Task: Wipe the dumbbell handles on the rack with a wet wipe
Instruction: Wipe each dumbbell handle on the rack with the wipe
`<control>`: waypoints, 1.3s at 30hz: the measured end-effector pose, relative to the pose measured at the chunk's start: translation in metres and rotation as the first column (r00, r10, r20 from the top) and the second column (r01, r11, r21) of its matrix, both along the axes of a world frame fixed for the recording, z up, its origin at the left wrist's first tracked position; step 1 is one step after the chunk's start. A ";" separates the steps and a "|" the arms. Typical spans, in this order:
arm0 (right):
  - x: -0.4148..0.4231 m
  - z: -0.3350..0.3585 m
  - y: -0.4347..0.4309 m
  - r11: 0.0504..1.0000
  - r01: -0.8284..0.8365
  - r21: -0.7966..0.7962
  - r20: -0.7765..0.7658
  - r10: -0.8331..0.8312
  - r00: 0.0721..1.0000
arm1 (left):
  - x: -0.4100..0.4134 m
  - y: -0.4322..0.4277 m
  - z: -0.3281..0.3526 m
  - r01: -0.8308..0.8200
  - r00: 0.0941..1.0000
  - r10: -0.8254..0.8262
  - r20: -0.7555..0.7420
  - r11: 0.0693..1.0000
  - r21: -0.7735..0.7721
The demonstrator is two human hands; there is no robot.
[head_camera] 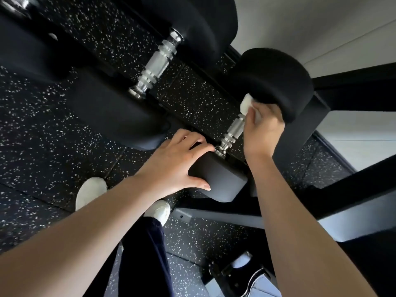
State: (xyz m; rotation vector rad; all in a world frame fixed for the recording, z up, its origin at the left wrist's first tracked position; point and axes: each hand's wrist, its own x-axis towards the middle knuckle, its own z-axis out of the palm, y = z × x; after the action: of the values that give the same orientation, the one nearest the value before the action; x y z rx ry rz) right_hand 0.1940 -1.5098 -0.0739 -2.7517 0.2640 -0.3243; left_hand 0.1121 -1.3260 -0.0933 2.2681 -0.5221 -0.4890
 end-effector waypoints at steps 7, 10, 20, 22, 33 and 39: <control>-0.001 -0.008 0.006 0.989 0.095 0.115 -0.101 -0.083 0.991 | 0.000 0.000 -0.001 -0.010 1.000 0.011 0.023 1.000 -0.027; -0.005 -0.005 0.005 0.998 0.008 0.062 -0.203 0.005 0.979 | -0.001 0.000 -0.001 -0.018 1.000 0.019 0.024 0.999 -0.033; -0.023 0.000 0.001 0.898 -0.434 0.067 -0.595 0.385 0.706 | -0.002 -0.001 0.002 -0.019 0.999 0.018 -0.039 1.000 -0.022; -0.022 -0.001 0.000 0.897 -0.440 0.053 -0.584 0.385 0.715 | -0.002 -0.001 0.002 -0.025 0.999 0.024 -0.048 0.999 -0.031; -0.015 -0.008 0.007 0.904 -0.425 -0.047 -0.587 0.319 0.744 | 0.001 -0.001 0.008 0.005 0.999 -0.006 -0.047 1.000 -0.014; -0.002 0.023 0.023 0.975 -0.099 0.197 -0.457 0.181 0.871 | 0.005 0.021 0.031 0.018 1.000 -0.019 0.005 0.997 0.073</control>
State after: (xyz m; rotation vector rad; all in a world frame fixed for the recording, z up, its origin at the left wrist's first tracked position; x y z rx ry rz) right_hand 0.1923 -1.4869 -0.0511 -2.6212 0.1983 0.4028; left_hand 0.1169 -1.3051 -0.0624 2.3372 -0.5365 -0.5185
